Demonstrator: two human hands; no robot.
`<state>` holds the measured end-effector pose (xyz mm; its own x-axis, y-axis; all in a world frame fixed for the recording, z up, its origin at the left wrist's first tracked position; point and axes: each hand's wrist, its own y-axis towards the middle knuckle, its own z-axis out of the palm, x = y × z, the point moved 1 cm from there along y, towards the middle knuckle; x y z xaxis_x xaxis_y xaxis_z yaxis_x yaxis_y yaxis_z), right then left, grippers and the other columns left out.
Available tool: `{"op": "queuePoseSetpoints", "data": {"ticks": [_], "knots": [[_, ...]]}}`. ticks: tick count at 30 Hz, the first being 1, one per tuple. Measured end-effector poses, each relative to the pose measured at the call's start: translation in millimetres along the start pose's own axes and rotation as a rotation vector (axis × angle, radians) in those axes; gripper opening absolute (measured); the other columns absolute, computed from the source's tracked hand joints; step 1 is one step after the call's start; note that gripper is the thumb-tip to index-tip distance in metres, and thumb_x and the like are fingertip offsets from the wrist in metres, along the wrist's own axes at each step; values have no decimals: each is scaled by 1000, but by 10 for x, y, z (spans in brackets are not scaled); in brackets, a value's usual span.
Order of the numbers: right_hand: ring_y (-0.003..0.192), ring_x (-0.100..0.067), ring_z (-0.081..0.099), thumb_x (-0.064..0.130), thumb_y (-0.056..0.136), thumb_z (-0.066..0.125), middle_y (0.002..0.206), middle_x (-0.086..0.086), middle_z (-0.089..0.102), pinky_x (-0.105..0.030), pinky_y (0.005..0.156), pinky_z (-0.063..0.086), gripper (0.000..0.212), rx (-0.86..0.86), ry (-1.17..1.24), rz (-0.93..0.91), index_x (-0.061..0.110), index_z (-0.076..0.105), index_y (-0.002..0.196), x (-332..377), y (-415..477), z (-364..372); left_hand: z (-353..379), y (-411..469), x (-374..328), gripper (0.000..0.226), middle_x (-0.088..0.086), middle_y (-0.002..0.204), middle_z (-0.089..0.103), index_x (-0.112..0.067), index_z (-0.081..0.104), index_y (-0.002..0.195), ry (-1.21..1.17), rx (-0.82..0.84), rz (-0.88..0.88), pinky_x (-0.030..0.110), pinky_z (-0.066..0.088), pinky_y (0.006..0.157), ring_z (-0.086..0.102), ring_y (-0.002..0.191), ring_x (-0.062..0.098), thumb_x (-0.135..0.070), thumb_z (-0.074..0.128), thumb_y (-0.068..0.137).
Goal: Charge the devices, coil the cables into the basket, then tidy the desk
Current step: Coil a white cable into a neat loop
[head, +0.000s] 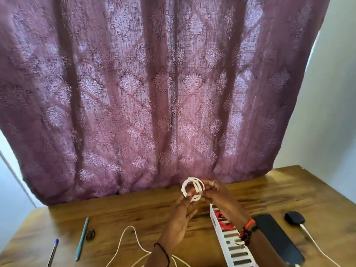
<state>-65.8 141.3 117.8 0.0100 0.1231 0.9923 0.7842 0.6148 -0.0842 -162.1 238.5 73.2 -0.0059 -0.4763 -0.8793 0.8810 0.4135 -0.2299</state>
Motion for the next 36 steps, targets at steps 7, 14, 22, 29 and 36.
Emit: {"op": "queuePoseSetpoints", "data": {"ticks": [7,14,22,29,36], "knots": [[62,-15,63,-16,79,58,74,-8,68,-20,55,53,20,-135,-56,93,0,64,90,-234,-256,-446,128,-62,380,19,-4,104,69,-17,64,106,178,123,-109,22,51,81,62,102,13,-27,58,90],[57,-9,60,-16,79,57,74,-11,61,-21,56,49,20,-47,-307,165,-10,62,97,-406,-349,-903,269,38,582,10,-10,70,65,-13,59,97,495,128,-89,14,43,55,60,60,0,-20,59,90],[73,1,65,-8,68,70,88,-10,71,-22,69,52,28,60,-566,85,-1,69,96,-564,-297,-1179,587,94,834,4,-12,62,68,-4,67,85,673,99,0,17,52,58,66,61,5,-6,64,85],[70,-15,67,-6,74,63,80,-8,65,-28,64,53,28,158,-782,71,7,65,99,-661,-133,-1229,638,86,958,5,-13,65,63,-11,66,84,827,92,38,5,38,49,60,55,-5,-7,65,83],[94,-19,63,0,81,61,106,-7,67,-15,67,45,28,278,-915,-45,10,63,108,-766,-7,-1286,545,170,1062,14,-12,68,61,-20,65,77,1021,15,47,8,33,50,53,60,-1,-32,66,83]]}}
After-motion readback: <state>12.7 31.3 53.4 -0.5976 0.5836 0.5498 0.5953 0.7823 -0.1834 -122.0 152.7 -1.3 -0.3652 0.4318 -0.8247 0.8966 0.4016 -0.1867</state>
